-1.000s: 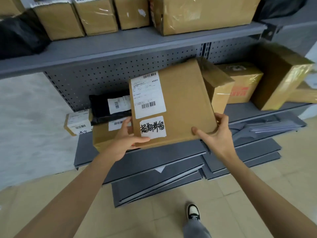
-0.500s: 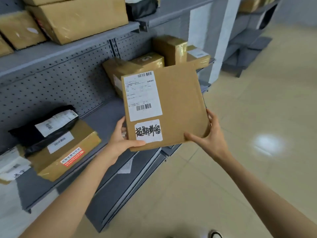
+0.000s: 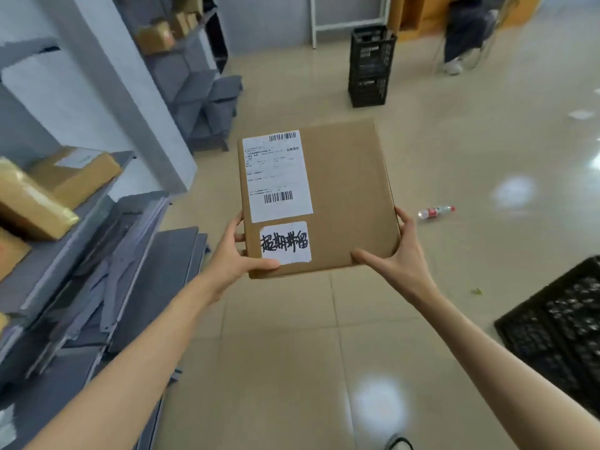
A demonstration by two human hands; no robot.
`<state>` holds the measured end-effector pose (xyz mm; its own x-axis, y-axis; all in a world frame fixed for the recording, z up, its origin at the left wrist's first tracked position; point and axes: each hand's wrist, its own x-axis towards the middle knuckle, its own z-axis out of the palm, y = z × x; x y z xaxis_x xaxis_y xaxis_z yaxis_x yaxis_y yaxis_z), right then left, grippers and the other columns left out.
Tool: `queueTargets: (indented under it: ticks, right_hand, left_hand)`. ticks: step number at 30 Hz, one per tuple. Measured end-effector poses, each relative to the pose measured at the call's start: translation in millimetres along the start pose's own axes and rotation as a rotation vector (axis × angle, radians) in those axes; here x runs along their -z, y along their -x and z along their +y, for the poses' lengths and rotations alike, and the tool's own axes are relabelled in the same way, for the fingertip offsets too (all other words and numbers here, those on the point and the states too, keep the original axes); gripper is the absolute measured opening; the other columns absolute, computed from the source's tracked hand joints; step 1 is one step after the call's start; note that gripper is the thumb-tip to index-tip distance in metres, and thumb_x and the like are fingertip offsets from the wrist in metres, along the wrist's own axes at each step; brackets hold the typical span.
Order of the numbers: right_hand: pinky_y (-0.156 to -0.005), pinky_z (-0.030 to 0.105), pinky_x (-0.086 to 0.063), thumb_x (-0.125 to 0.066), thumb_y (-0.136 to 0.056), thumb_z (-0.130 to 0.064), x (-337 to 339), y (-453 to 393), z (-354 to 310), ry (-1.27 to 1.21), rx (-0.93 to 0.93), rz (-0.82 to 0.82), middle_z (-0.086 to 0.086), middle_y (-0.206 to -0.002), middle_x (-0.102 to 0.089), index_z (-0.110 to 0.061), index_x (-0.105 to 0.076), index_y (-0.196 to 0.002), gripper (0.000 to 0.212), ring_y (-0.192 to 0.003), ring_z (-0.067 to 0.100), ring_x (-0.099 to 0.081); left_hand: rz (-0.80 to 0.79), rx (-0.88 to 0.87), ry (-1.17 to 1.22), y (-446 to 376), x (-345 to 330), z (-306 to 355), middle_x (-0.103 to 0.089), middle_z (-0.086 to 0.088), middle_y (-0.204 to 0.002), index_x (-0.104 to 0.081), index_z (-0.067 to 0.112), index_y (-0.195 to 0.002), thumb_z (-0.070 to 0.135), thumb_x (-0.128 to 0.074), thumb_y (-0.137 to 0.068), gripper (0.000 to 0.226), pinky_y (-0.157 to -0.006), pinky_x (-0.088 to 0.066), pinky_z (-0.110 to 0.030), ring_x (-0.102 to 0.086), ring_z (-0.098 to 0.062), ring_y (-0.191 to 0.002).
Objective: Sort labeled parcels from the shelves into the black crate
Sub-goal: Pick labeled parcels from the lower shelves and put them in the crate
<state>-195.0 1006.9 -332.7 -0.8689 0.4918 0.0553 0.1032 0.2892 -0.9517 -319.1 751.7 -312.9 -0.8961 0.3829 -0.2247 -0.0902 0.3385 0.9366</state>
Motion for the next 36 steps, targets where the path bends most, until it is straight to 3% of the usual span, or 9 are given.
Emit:
queueTargets:
  ticks: [4, 9, 13, 20, 25, 29, 32, 36]
  right_hand:
    - [-0.105, 0.044, -0.038, -0.082, -0.058, -0.039, 132, -6, 51, 0.060, -0.084, 0.227, -0.005, -0.136, -0.044, -0.037, -0.023, -0.137, 0.099, -0.127, 0.021, -0.041]
    - [-0.098, 0.030, -0.032, -0.082, -0.062, -0.039, 278, 19, 106, 0.134, -0.221, 0.471, -0.005, -0.127, -0.045, -0.032, -0.022, -0.139, 0.098, -0.122, 0.016, -0.034]
    - [-0.107, 0.041, -0.035, -0.084, -0.062, -0.036, 361, 53, 142, 0.138, -0.341, 0.646, -0.005, -0.126, -0.042, -0.025, -0.024, -0.141, 0.099, -0.126, 0.023, -0.036]
    - [-0.104, 0.041, -0.040, -0.084, -0.059, -0.041, 442, 86, 205, 0.054, -0.549, 0.893, -0.003, -0.126, -0.046, -0.031, -0.021, -0.138, 0.101, -0.122, 0.023, -0.043]
    - [-0.104, 0.047, -0.040, -0.083, -0.058, -0.045, 494, 67, 256, 0.010, -0.672, 0.994, 0.003, -0.132, -0.046, -0.033, -0.020, -0.135, 0.101, -0.124, 0.026, -0.043]
    - [-0.102, 0.043, -0.041, -0.084, -0.061, -0.038, 535, 29, 304, -0.066, -0.757, 1.038, 0.002, -0.126, -0.046, -0.029, -0.020, -0.134, 0.098, -0.119, 0.022, -0.045]
    - [-0.099, 0.038, -0.042, -0.082, -0.066, -0.033, 560, 4, 339, -0.149, -0.825, 1.063, -0.002, -0.118, -0.042, -0.028, -0.019, -0.134, 0.093, -0.112, 0.018, -0.045]
    - [-0.084, 0.030, -0.043, -0.072, -0.077, -0.021, 585, -17, 388, -0.220, -0.903, 1.113, 0.001, -0.116, -0.044, -0.024, -0.021, -0.132, 0.076, -0.100, 0.016, -0.050]
  left_hand:
    - [-0.222, -0.046, -0.040, -50, -144, 50, -0.051, 0.006, -0.108, -0.030, 0.048, -0.127, 0.018, -0.089, -0.042, 0.108, -0.058, -0.051, -0.017, -0.065, -0.012, -0.088]
    - [-0.502, -0.070, -0.095, -79, -322, 96, -0.049, 0.006, -0.109, -0.025, 0.038, -0.140, 0.009, -0.087, -0.054, 0.110, -0.061, -0.049, -0.018, -0.062, -0.013, -0.091]
    - [-0.708, -0.091, -0.171, -83, -442, 124, -0.048, -0.001, -0.118, -0.021, 0.035, -0.144, 0.007, -0.085, -0.057, 0.111, -0.066, -0.049, -0.020, -0.060, -0.017, -0.096]
    - [-0.978, -0.111, -0.350, -100, -610, 148, -0.046, -0.010, -0.127, -0.020, 0.031, -0.145, 0.002, -0.083, -0.060, 0.110, -0.083, -0.051, -0.033, -0.055, -0.026, -0.108]
    - [-1.128, -0.106, -0.467, -140, -721, 156, -0.047, -0.005, -0.118, -0.017, 0.030, -0.145, -0.001, -0.080, -0.063, 0.108, -0.068, -0.049, -0.022, -0.057, -0.019, -0.098]
    - [-1.218, -0.089, -0.544, -184, -810, 161, -0.050, 0.000, -0.108, -0.017, 0.029, -0.145, -0.008, -0.075, -0.065, 0.106, -0.058, -0.051, -0.018, -0.059, -0.014, -0.090]
    - [-1.254, -0.063, -0.615, -213, -866, 160, -0.049, 0.005, -0.103, -0.016, 0.028, -0.145, -0.011, -0.073, -0.065, 0.106, -0.059, -0.052, -0.023, -0.058, -0.013, -0.088]
    - [-1.292, -0.040, -0.697, -239, -931, 148, -0.050, 0.009, -0.099, -0.017, 0.025, -0.146, -0.012, -0.073, -0.065, 0.105, -0.052, -0.050, -0.016, -0.058, -0.009, -0.085]
